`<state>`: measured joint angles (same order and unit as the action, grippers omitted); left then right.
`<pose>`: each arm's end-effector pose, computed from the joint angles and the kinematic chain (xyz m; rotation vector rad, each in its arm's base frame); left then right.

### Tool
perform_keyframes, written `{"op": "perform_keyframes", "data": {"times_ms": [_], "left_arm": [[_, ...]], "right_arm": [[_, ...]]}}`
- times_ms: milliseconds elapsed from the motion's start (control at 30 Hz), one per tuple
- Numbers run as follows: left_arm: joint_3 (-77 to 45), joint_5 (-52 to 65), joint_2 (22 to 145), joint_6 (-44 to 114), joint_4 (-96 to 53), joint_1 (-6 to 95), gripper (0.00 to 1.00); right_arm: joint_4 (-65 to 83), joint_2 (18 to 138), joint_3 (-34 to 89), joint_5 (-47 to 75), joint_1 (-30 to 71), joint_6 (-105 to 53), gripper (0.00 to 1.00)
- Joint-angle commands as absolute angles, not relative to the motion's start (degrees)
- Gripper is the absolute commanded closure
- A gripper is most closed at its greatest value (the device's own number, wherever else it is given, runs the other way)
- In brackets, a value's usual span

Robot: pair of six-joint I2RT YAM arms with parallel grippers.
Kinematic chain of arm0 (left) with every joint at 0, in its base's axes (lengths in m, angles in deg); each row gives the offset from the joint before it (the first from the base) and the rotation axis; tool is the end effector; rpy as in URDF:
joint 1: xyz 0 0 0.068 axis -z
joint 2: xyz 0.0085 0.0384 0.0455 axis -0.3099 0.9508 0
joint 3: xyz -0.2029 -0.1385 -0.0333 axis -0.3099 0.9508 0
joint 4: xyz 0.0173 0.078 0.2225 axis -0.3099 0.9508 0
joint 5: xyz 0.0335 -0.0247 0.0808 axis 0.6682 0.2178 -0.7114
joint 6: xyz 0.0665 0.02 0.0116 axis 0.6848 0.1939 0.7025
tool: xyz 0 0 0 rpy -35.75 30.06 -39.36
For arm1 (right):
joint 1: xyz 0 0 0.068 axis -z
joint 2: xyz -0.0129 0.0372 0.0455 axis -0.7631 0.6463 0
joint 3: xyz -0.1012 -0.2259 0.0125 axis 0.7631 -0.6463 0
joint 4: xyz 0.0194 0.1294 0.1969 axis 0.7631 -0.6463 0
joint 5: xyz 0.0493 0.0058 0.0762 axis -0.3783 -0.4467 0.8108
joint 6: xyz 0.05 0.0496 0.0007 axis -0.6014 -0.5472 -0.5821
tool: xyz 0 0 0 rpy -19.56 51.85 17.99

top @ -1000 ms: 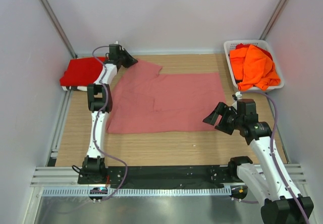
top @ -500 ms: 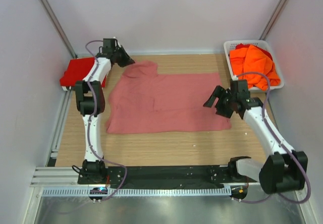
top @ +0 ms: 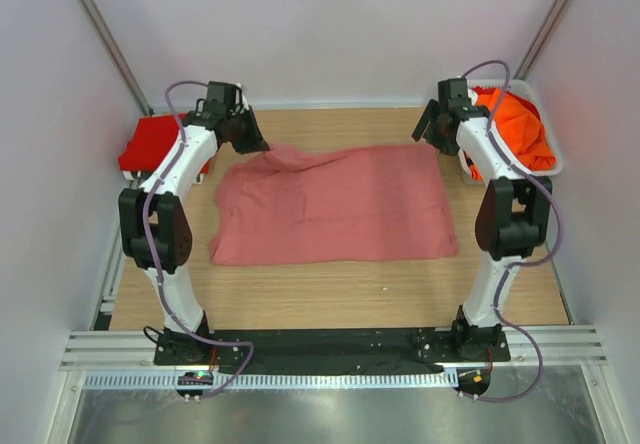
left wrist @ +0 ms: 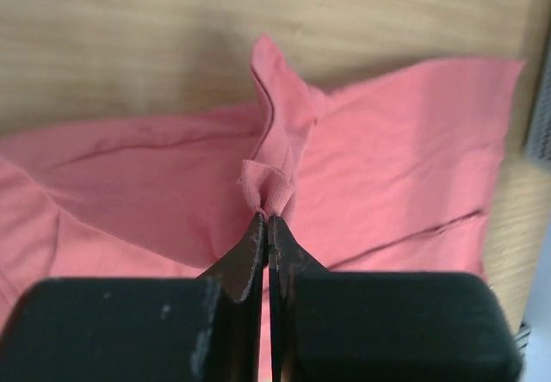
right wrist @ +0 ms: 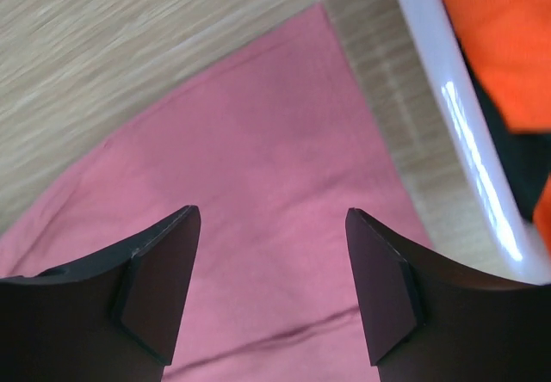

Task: Fold and stack the t-shirts
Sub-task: Fold the tshirt

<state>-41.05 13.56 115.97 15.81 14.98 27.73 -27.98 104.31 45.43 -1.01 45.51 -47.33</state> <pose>0.4015 -0.0837 0.2667 -0.3182 2.4023 -0.6482 0.3990 0.0224 0.2453 0.5630 2.3892 0.0977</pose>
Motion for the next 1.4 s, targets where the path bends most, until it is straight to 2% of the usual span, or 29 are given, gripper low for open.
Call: {"op": "perform_keyframes", "data": {"times_ms": [0,367,600,933,967,1167,1300,1367], "left_arm": [[-40.61,10.97,112.36,19.68,22.55,29.83,1.0],[-39.82,8.51,110.86,23.83,27.4,30.97,1.0],[-39.73,9.56,110.33,23.91,27.57,30.89,1.0],[-39.2,9.65,110.42,24.0,27.84,30.62,1.0],[-39.2,9.65,110.42,23.91,27.75,30.54,1.0],[-39.12,9.39,110.6,24.0,27.83,30.27,1.0],[-39.12,9.04,110.77,24.18,27.75,30.18,1.0],[-39.2,8.34,110.77,24.44,27.83,30.18,1.0]], "right_arm": [[-31.39,113.83,55.11,-6.79,46.05,-45.01,0.27],[-33.94,132.67,77.16,-9.42,46.22,-45.19,0.31],[-33.15,137.68,79.73,-13.37,46.31,-44.4,0.32],[-31.4,141.74,78.77,-12.06,46.14,-45.71,0.42],[-31.13,141.83,78.33,-12.06,46.14,-45.71,0.44],[-30.08,142.18,77.19,-11.36,46.22,-45.71,0.75],[-29.99,142.0,76.57,-10.75,46.22,-45.63,0.85],[-30.08,141.65,76.22,-10.57,46.22,-45.54,0.85]]}}
